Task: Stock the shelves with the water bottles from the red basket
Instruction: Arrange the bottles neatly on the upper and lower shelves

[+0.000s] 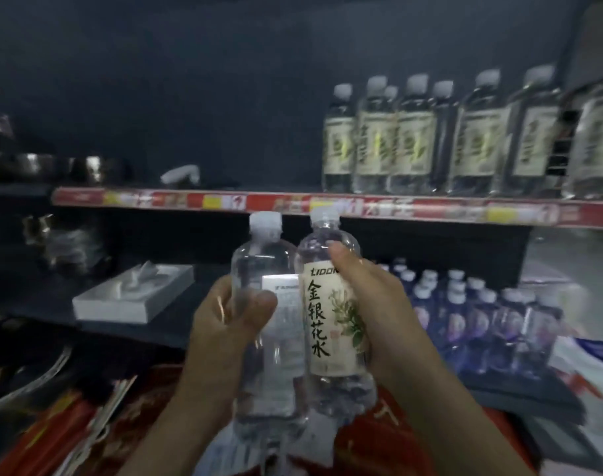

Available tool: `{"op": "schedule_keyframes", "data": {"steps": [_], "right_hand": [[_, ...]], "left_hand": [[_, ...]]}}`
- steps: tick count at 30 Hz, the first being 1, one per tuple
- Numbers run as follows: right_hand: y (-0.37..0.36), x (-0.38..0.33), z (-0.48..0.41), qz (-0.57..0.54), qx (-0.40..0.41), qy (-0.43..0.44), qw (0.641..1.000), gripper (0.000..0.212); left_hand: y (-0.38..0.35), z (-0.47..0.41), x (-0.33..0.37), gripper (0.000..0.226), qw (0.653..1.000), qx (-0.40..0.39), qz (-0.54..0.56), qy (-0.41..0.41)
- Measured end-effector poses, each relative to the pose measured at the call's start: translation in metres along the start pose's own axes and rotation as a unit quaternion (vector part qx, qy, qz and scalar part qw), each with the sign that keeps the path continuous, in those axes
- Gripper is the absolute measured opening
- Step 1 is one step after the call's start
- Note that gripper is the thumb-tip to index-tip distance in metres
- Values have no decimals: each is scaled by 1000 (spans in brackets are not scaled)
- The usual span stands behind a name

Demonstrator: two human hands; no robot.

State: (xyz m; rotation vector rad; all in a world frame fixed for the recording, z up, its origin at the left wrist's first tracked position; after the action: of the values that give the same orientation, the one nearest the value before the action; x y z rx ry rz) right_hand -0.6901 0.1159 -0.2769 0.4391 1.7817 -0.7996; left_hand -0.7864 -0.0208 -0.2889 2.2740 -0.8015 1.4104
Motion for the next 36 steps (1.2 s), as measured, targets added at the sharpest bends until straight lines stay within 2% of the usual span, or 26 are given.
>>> {"op": "schedule_keyframes", "data": {"steps": [1, 3, 4, 6, 7, 9, 10, 14, 19, 21, 22, 24, 26, 32, 36], "right_hand": [[12, -12, -2, -3, 17, 4, 1000, 78], [36, -34, -4, 1, 51, 20, 998, 74], [48, -44, -4, 13, 66, 31, 997, 67], [64, -60, -5, 26, 77, 64, 995, 48], [72, -67, -5, 38, 85, 80, 992, 50], [84, -80, -10, 54, 105, 101, 988, 72], [88, -85, -15, 53, 107, 114, 986, 78], [90, -115, -39, 65, 124, 161, 977, 93], [87, -145, -80, 119, 131, 225, 958, 75], [83, -158, -97, 145, 143, 265, 943, 68], [80, -165, -105, 158, 147, 287, 933, 60], [77, -177, -121, 180, 163, 330, 912, 49], [77, -187, -138, 198, 185, 357, 894, 57], [73, -194, -175, 255, 225, 396, 853, 76], [84, -189, -191, 243, 239, 397, 852, 68]], "left_hand": [[-12, -11, 7, 78, 1000, 8, -7, -15], [-41, -29, 19, 37, 999, -27, -13, -20], [-56, -38, 21, 24, 999, -47, -23, -11], [-82, -53, 22, 10, 995, -95, -12, 7], [-94, -58, 27, 11, 993, -115, 0, 8], [-109, -68, 35, 49, 990, -132, -9, -41], [-115, -74, 39, 58, 989, -135, -19, -60], [-132, -112, 48, 49, 986, -147, 48, -56], [-144, -183, 58, 92, 972, -168, 140, -84], [-146, -207, 71, 100, 966, -165, 172, -103], [-148, -218, 77, 94, 962, -165, 185, -115], [-153, -241, 83, 62, 959, -162, 192, -130], [-159, -257, 88, 43, 957, -162, 196, -142], [-174, -283, 84, 46, 963, -121, 170, -173], [-181, -289, 69, 31, 968, -100, 124, -195]]}}
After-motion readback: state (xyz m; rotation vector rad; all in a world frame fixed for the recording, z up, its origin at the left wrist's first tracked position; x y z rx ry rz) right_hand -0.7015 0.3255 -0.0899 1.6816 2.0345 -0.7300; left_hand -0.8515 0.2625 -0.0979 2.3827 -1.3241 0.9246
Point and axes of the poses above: each hand's wrist, its own z-axis away from the middle knuckle, its own y-axis out of the back of the hand, x = y × z, the point moved 5 cm from there along -z, towards the middle knuckle, and after that the axes turned 10 degrees about -z, right-handed, at the moved point
